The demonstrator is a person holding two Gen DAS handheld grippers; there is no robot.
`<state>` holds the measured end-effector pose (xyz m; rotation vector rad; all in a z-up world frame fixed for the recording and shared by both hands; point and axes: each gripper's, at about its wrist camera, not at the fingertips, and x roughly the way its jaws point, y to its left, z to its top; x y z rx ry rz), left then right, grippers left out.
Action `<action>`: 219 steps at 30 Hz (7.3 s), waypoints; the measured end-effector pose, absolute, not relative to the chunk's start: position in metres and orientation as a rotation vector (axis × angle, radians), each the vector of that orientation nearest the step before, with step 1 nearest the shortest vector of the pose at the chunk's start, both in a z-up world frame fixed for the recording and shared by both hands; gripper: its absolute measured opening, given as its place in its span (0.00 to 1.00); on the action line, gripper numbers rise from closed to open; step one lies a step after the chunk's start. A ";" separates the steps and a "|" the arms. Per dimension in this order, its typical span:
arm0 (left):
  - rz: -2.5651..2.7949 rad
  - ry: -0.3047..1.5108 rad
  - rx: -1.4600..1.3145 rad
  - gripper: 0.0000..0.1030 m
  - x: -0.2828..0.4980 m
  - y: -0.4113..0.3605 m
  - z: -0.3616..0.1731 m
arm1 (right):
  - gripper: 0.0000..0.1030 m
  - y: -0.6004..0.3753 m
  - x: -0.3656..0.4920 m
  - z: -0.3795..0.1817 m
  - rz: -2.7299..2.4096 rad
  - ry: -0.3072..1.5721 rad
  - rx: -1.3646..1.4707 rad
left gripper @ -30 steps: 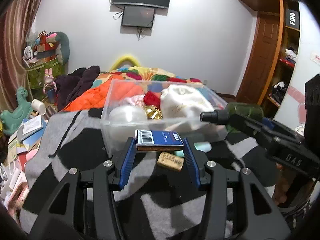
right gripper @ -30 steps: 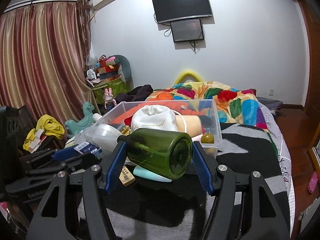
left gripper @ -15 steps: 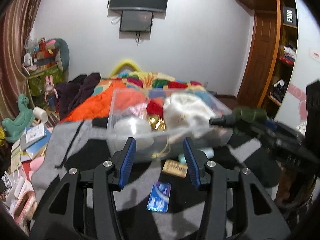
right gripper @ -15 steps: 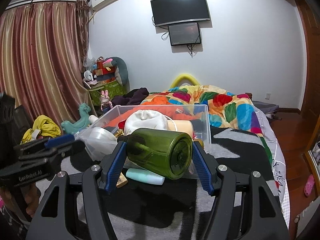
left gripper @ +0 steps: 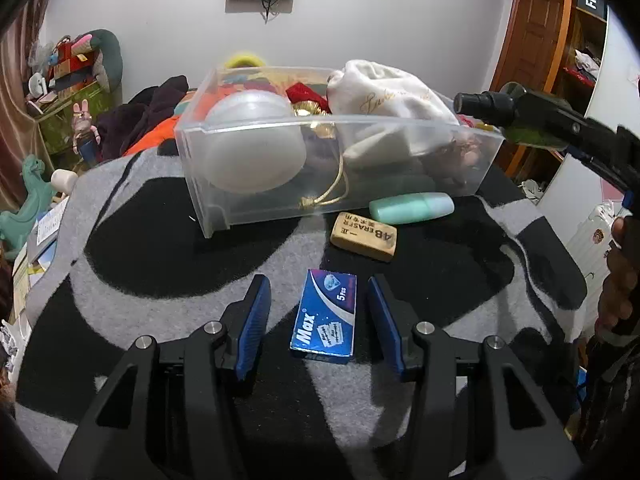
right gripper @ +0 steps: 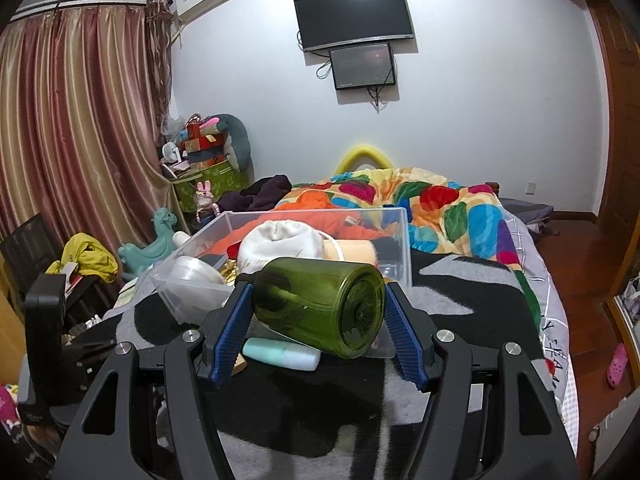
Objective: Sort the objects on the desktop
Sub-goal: 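Lift the blade pack with the left gripper while the right gripper lifts the bottle toward the box, then release the blade pack into the box with the left gripper while the right gripper lowers and releases the bottle, then grasp the AB ERASER eraser with the left gripper while the right gripper grasps the mint-green tube, then carry the eraser with the left gripper while the right gripper carries the tube over the box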
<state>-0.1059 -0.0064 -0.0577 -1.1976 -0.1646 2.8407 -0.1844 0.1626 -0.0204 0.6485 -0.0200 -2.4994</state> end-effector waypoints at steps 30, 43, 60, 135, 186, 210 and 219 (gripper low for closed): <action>2.938 -0.229 -0.888 0.26 -0.106 -0.031 0.019 | 0.60 0.158 -0.196 -0.007 -2.485 0.029 0.609; 2.932 -0.230 -0.793 0.26 -0.140 -0.033 0.050 | 0.60 0.149 -0.215 0.006 -2.487 0.026 0.567; 2.908 -0.330 -0.935 0.26 -0.193 -0.051 0.026 | 0.60 0.130 -0.241 -0.017 -2.493 0.218 0.668; 2.734 -0.101 -1.265 0.92 -0.133 -0.001 -0.031 | 1.00 0.156 -0.167 -0.035 -2.536 0.197 0.643; 2.876 -0.137 -1.069 0.39 -0.108 -0.041 -0.012 | 0.99 0.077 -0.200 -0.085 -2.365 0.212 1.015; 2.881 -0.160 -1.043 0.39 -0.103 -0.034 -0.006 | 0.68 0.084 -0.186 -0.088 -2.377 0.217 1.008; 2.891 -0.171 -0.978 0.39 -0.101 -0.030 0.007 | 0.68 0.109 -0.169 -0.063 -2.340 0.108 0.933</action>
